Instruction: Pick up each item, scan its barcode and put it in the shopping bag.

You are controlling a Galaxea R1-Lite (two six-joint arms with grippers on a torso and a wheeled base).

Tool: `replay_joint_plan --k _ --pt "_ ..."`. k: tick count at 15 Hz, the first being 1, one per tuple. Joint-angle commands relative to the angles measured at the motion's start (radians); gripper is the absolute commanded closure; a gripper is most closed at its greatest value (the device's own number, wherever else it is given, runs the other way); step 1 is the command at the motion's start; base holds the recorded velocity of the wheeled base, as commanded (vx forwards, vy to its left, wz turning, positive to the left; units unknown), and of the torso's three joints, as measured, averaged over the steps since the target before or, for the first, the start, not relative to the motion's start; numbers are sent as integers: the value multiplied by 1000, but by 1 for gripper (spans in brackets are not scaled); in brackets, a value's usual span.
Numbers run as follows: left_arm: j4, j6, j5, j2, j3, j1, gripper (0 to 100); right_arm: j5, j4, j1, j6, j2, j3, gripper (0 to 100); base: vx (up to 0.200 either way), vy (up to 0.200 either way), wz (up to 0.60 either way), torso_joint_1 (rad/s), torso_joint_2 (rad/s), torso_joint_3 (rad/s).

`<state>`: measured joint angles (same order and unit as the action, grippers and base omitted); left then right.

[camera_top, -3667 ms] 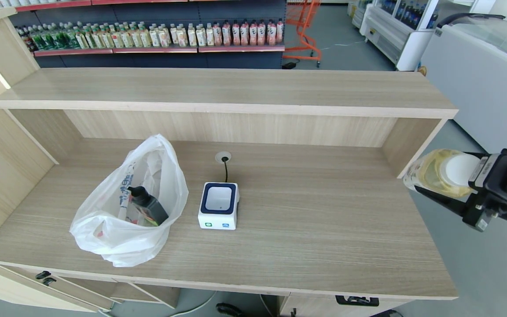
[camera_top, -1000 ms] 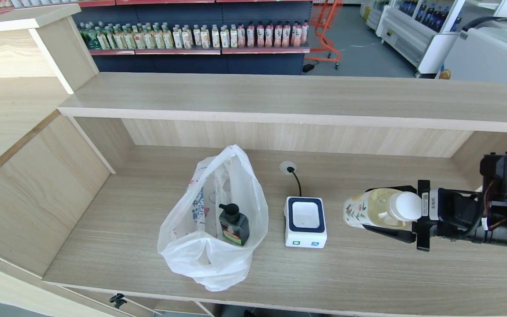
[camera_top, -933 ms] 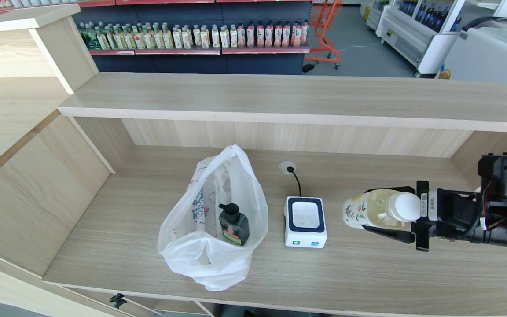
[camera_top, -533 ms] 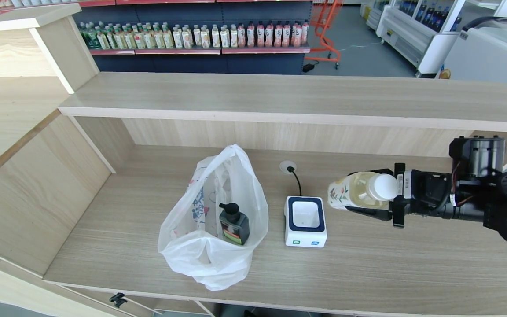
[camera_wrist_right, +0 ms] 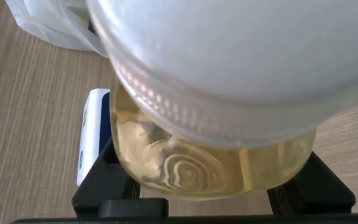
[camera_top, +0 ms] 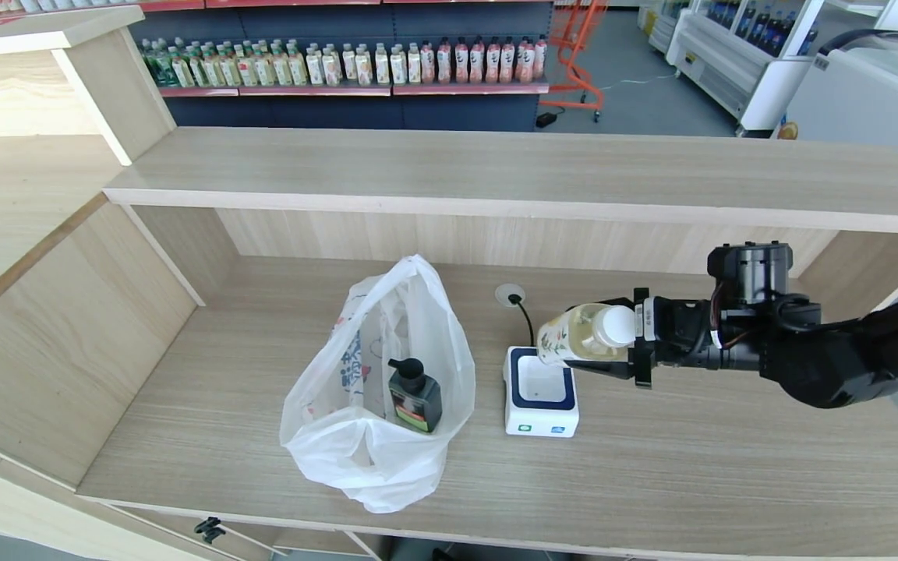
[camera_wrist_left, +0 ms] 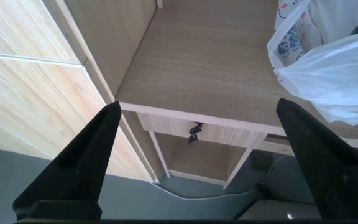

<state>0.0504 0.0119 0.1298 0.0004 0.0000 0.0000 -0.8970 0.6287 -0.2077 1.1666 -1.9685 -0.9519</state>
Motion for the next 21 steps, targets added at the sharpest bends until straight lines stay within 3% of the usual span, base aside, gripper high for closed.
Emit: replay_joint_plan --k 1,15,16,19,21 --pt "0 0 1 0 0 0 0 -10 39 -6 2 -59 -7 100 0 0 0 0 0 0" --pt "0 0 1 0 0 0 0 -10 92 -27 -28 -64 -5 100 0 0 0 0 0 0" --pt "0 0 1 0 0 0 0 -10 92 -21 -85 -30 -1 100 0 0 0 0 0 0" --pt "0 0 1 0 0 0 0 29 94 44 -466 140 33 100 0 0 0 0 0 0" --pt "0 0 1 0 0 0 0 33 92 62 -642 227 50 100 0 0 0 0 0 0"
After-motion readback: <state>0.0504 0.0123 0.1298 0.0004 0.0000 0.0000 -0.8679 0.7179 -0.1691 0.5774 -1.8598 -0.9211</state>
